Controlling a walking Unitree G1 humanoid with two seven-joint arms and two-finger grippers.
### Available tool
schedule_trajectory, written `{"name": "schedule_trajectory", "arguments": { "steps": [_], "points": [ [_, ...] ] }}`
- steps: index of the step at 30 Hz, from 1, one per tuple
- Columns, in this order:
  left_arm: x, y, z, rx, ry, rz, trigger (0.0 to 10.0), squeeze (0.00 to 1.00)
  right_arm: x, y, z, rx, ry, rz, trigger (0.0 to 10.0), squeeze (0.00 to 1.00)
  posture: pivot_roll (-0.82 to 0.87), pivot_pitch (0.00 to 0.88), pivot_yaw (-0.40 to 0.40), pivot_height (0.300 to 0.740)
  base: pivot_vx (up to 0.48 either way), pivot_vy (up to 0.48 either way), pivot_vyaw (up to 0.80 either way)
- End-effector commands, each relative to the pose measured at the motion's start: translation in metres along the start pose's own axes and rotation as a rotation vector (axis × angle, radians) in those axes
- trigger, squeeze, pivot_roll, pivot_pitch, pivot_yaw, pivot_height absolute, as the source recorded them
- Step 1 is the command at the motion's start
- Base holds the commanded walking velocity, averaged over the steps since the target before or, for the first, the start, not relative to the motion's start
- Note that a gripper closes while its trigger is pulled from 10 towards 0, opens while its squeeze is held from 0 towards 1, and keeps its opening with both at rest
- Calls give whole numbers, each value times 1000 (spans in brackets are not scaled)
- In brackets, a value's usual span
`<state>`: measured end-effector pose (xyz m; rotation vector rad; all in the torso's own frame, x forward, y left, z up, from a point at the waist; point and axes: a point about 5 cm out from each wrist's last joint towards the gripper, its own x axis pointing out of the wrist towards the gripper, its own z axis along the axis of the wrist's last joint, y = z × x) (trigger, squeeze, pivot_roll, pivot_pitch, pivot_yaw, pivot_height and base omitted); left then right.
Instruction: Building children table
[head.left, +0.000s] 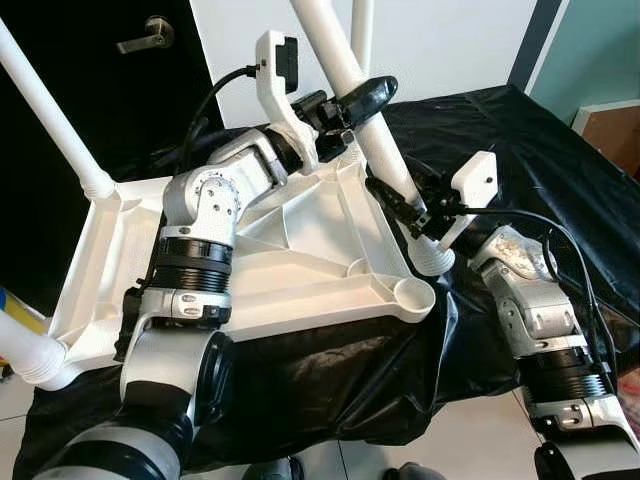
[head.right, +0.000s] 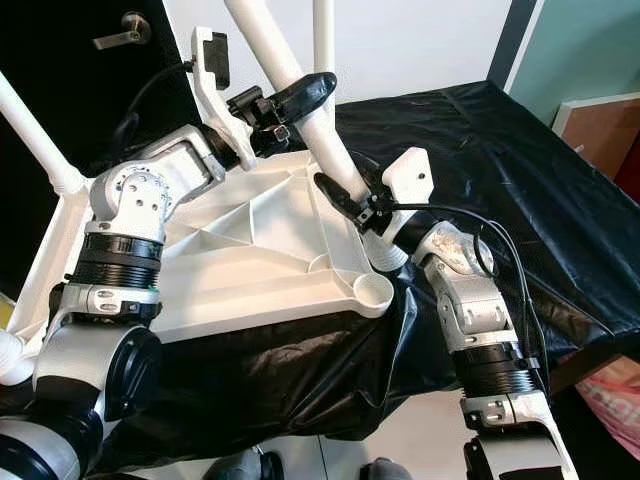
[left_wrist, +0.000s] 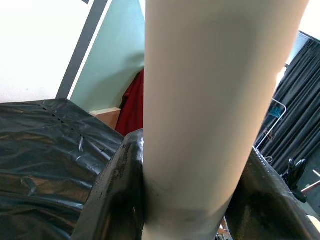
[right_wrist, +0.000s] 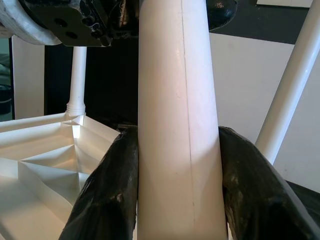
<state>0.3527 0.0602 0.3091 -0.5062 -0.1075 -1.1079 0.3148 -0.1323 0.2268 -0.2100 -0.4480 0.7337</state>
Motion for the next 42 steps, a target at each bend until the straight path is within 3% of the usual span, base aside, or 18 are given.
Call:
{"name": "schedule_trajectory", "arguments": {
  "steps": [1,12,13,14,15,16,17,26,27,30,34,42],
  "points": [
    [5,-8,2,-21,-2,-60,0,0,-2,1,-3,3,13,-4,10000,0,-25,28,44,740,0,0,0],
    [5,-13,6,16,-17,-75,0,0,-2,-1,-3,20,23,-35,10000,0,-27,34,45,740,0,0,0],
    [5,-15,6,33,-11,-78,7529,0,-2,-2,-4,21,28,-45,10000,0,-29,35,42,740,0,0,0],
    [6,-17,6,43,-5,-83,10000,0,-3,-3,-4,24,32,-54,10000,0,-29,35,42,740,0,0,0],
    [7,-19,7,54,-7,-92,10000,0,-3,-4,-4,32,36,-64,10000,145,-29,38,40,740,0,0,0],
    [7,-19,7,54,-7,-92,10000,0,-3,-4,-4,32,36,-64,10000,145,-29,38,40,740,0,0,0],
    [8,-24,10,76,-20,-95,10000,0,-3,-6,-5,40,39,-80,10000,1000,-30,39,37,740,0,0,0],
    [11,-33,15,154,-40,-96,10000,0,-4,-10,-6,28,60,-113,10000,1000,-31,45,27,740,0,0,0],
    [12,-36,15,194,-44,-94,10000,0,-4,-11,-8,24,85,-138,10000,0,-33,48,22,740,0,0,0],
    [13,-38,15,222,-47,-92,10000,0,-4,-12,-9,22,102,-155,10000,0,-33,48,22,740,0,0,0],
    [17,-52,6,330,-47,-106,10000,0,-3,-6,-15,-12,179,-165,10000,0,-37,58,4,740,0,0,0],
    [22,-61,-9,373,-33,-112,10000,0,-3,5,-23,-89,277,-133,10000,0,-50,57,-2,740,0,0,0]
  ]
}}
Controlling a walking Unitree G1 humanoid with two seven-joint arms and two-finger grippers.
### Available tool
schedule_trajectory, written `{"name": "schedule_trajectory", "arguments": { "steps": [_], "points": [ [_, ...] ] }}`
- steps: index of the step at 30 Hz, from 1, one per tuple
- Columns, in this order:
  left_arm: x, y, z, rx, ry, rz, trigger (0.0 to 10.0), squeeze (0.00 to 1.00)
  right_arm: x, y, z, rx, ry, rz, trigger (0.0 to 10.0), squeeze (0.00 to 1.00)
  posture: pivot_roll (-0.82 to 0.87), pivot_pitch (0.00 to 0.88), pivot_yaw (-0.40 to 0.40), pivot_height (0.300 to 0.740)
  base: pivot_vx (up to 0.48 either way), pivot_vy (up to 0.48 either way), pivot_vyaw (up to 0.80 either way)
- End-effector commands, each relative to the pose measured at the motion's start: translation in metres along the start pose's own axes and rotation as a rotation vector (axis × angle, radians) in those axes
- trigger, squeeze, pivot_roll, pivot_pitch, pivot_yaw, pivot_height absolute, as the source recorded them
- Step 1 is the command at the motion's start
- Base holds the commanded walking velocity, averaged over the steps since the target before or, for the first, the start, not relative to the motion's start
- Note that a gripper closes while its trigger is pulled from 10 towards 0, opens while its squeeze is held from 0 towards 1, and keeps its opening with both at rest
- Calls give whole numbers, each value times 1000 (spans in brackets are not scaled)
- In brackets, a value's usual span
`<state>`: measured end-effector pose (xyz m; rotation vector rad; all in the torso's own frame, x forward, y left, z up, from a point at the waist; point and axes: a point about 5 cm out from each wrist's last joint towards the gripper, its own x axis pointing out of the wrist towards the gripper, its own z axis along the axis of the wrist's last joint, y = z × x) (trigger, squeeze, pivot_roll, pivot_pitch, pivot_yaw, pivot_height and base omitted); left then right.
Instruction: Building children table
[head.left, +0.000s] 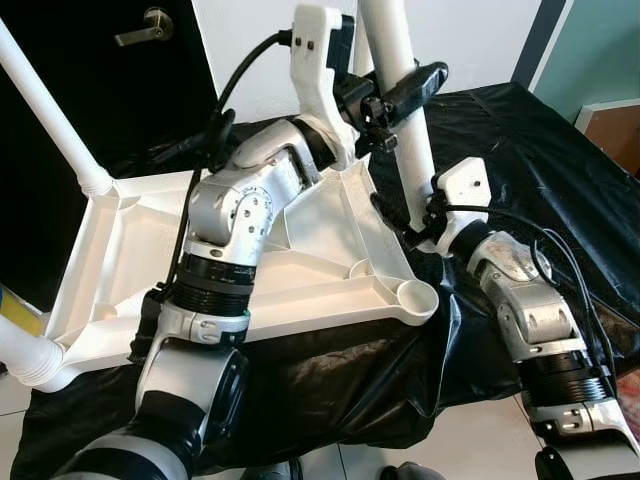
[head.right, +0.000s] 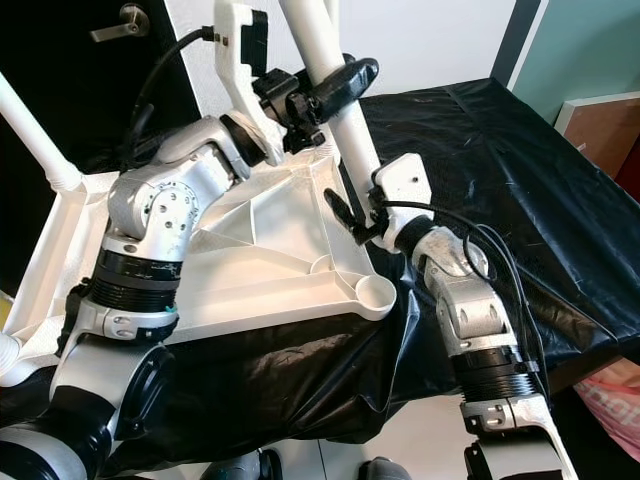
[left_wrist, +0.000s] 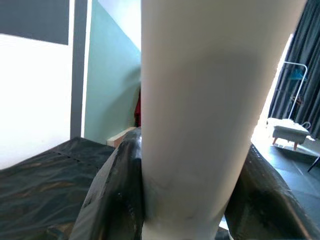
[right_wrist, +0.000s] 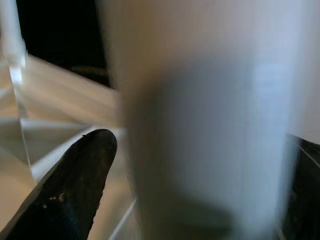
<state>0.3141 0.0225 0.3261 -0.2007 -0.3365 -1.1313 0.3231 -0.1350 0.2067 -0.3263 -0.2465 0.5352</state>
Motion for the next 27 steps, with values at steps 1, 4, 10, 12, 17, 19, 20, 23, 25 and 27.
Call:
{"name": "schedule_trajectory", "arguments": {
  "steps": [1,4,10,12,17,19,20,23,25,27],
  "points": [
    [4,-9,1,23,-18,-30,10000,0,0,6,-2,-31,34,18,10000,0,-50,57,-2,740,0,0,0],
    [5,-12,3,21,-31,-38,10000,0,1,7,-4,-29,61,12,10000,0,-54,49,-3,740,0,0,0],
    [8,-18,6,29,-53,-56,10000,0,2,7,-6,-37,84,9,10000,0,-54,43,-5,740,0,0,0],
    [8,-18,6,31,-54,-56,10000,0,2,7,-6,-36,90,7,10000,0,-54,43,-5,740,0,0,0],
    [8,-20,7,37,-60,-65,10000,0,2,5,-8,-54,104,1,10000,0,-55,41,-4,740,0,0,0],
    [8,-21,7,36,-61,-69,10000,0,2,5,-8,-61,103,-1,8667,0,-54,39,-1,740,0,0,0],
    [9,-22,7,36,-61,-71,10000,0,2,4,-8,-64,101,-3,8667,0,-54,39,-1,740,0,0,0],
    [9,-23,7,33,-60,-76,10000,0,3,3,-6,-62,96,-8,8039,0,-55,39,2,740,0,0,0],
    [9,-24,6,32,-58,-78,10000,0,3,2,-5,-59,94,-16,1843,0,-54,39,3,740,0,0,0],
    [9,-23,6,32,-56,-78,10000,0,3,1,-5,-59,93,-20,0,0,-53,40,5,740,0,0,0]
  ]
}}
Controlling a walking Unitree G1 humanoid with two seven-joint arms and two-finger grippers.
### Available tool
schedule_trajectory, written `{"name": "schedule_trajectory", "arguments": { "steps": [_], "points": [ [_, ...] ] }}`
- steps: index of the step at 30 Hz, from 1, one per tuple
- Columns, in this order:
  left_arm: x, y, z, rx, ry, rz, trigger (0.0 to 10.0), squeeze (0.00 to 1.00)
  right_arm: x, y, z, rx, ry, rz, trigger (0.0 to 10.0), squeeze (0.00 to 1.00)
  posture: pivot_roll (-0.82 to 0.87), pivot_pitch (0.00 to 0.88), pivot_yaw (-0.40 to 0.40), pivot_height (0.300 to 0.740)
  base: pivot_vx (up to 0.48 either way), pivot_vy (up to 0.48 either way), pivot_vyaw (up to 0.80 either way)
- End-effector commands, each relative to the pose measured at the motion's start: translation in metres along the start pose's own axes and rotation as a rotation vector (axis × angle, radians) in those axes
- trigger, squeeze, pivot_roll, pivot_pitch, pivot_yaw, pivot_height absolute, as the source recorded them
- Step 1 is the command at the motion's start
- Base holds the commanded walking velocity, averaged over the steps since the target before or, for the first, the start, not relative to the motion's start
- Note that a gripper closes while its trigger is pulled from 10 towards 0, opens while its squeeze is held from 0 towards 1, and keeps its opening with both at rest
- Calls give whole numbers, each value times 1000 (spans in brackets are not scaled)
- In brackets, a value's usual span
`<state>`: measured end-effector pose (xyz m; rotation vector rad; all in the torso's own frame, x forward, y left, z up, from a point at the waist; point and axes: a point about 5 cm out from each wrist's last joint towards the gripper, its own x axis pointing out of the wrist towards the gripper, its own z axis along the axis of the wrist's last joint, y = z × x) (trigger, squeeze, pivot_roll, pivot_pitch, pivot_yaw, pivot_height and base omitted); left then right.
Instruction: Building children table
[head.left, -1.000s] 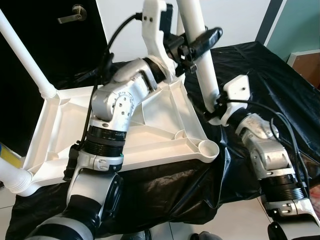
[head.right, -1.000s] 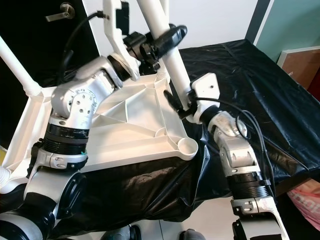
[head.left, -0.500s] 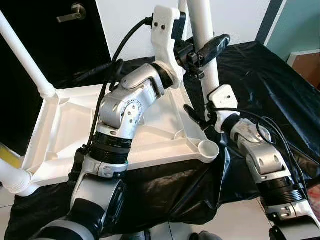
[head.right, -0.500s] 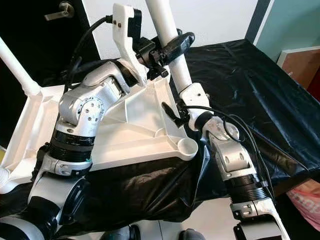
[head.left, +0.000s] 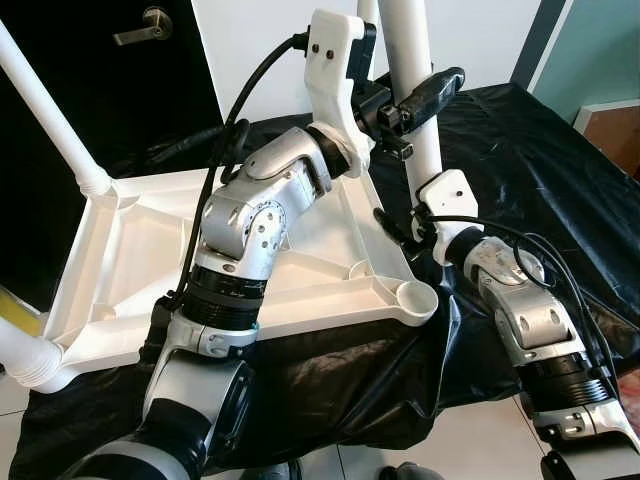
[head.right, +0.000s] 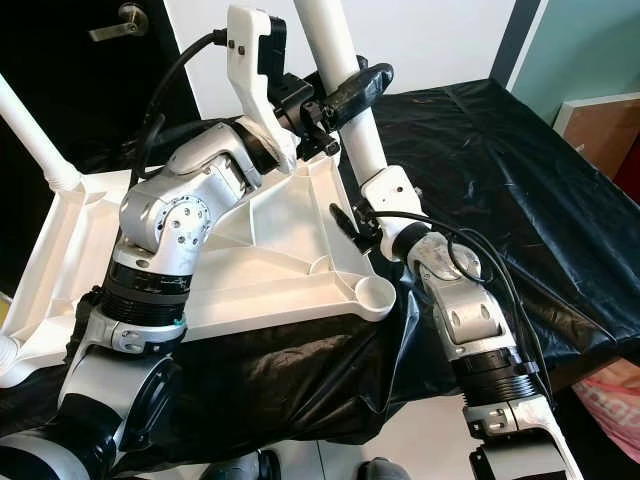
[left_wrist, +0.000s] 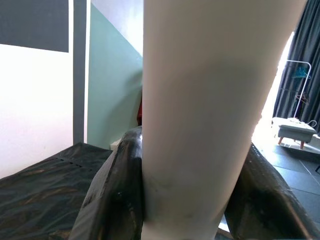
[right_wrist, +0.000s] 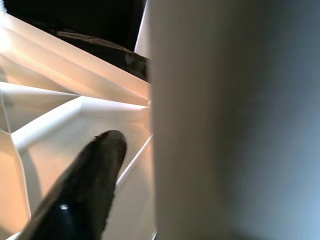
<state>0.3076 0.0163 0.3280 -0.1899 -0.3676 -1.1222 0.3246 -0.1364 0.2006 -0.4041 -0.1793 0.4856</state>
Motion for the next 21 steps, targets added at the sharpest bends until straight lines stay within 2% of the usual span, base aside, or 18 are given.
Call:
{"name": "schedule_trajectory", "arguments": {
  "steps": [1,8,19,20,21],
  "points": [
    [6,-15,5,6,-38,-81,10000,0,4,1,2,1,2,8,0,0,-53,40,5,740,0,0,0],
    [6,-14,5,5,-32,-80,10000,0,2,3,1,3,-2,11,0,0,-49,44,10,740,0,0,0],
    [5,-15,4,-2,-27,-93,10000,0,3,2,1,65,-7,-48,0,0,-39,56,21,740,0,0,0],
    [4,-14,4,-9,-31,-92,10000,137,3,1,1,68,-3,-51,0,0,-39,56,22,740,0,0,0],
    [3,-14,4,-17,-37,-94,10000,1000,4,1,0,78,2,-62,10000,0,-39,56,22,740,0,0,0]
  ]
}}
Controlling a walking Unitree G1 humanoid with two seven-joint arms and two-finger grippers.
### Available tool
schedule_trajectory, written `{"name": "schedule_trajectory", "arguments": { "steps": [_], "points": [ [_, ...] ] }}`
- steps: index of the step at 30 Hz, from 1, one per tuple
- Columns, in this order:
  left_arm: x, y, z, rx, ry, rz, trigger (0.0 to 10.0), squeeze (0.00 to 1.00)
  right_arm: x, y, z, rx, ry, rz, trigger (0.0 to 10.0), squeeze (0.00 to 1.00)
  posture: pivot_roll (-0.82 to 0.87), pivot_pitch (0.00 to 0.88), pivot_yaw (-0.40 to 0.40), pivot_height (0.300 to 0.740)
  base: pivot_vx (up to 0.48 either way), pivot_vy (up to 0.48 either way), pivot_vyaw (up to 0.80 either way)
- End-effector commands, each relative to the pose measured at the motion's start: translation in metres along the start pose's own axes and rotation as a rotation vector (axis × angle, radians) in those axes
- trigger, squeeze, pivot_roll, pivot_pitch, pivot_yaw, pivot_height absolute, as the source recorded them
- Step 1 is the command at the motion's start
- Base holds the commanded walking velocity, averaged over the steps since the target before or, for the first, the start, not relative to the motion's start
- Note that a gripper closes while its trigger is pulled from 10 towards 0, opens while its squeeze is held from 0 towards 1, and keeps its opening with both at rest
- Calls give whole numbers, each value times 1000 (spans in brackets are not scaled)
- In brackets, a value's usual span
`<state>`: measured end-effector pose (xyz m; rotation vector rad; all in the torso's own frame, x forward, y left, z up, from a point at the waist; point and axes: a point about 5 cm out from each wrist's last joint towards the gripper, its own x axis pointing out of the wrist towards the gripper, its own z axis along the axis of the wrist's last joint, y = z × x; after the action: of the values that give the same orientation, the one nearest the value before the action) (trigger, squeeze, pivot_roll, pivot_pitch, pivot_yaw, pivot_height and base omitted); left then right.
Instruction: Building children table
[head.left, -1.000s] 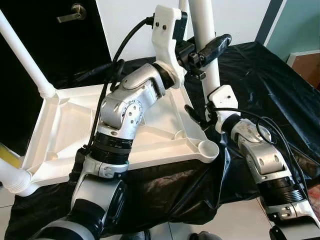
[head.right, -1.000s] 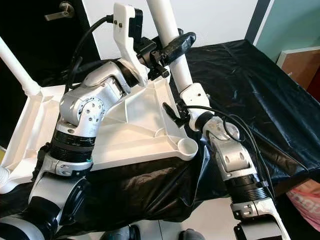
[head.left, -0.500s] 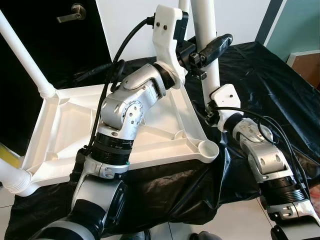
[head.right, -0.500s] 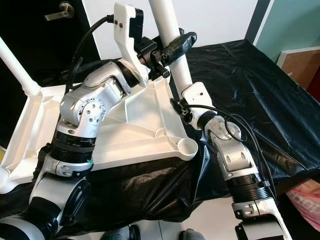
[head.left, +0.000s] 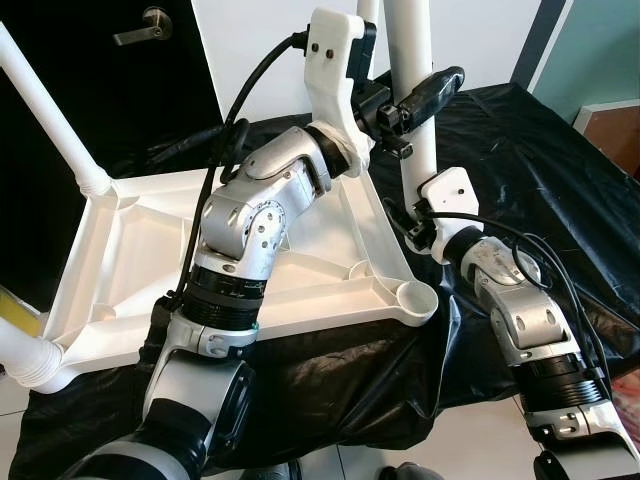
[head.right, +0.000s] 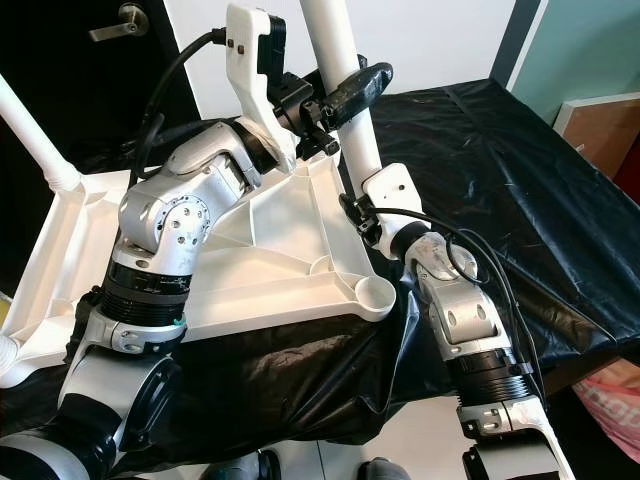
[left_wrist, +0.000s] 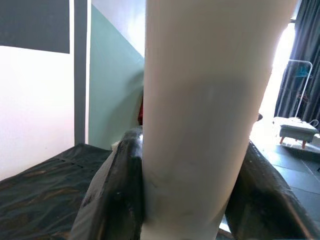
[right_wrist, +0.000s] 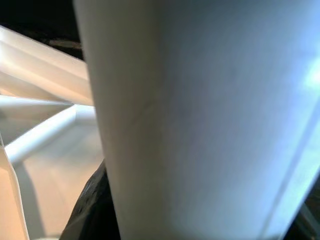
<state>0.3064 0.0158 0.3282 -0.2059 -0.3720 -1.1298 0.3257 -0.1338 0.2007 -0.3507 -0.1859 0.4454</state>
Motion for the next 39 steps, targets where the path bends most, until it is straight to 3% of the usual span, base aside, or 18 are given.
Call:
{"name": "schedule_trajectory", "arguments": {
  "steps": [1,12,13,21,31,33,39],
  "points": [
    [2,-12,3,-5,-23,-93,10000,1000,3,-2,-1,44,16,-33,10000,0,-39,57,23,740,0,0,0],
    [-1,-6,-5,69,17,-42,10000,1000,13,-2,2,110,17,-122,10000,0,-35,57,21,740,0,0,0],
    [-1,-4,-7,96,29,-21,10000,0,15,-2,3,120,9,-140,10000,0,-34,58,19,740,0,0,0],
    [-7,3,-8,117,25,25,10000,0,15,-4,4,152,1,-184,10000,0,-31,61,17,740,0,0,0],
    [-26,17,-20,167,41,157,10000,0,6,-14,-4,277,-36,-351,10000,0,-24,84,13,740,0,0,0],
    [-33,23,-23,169,46,214,10000,0,3,-12,-4,331,-53,-373,10000,0,-21,87,11,740,0,0,0],
    [-46,36,-26,144,43,331,10000,0,1,-9,-2,374,-89,-399,10000,0,-13,94,5,740,0,0,0]
  ]
}}
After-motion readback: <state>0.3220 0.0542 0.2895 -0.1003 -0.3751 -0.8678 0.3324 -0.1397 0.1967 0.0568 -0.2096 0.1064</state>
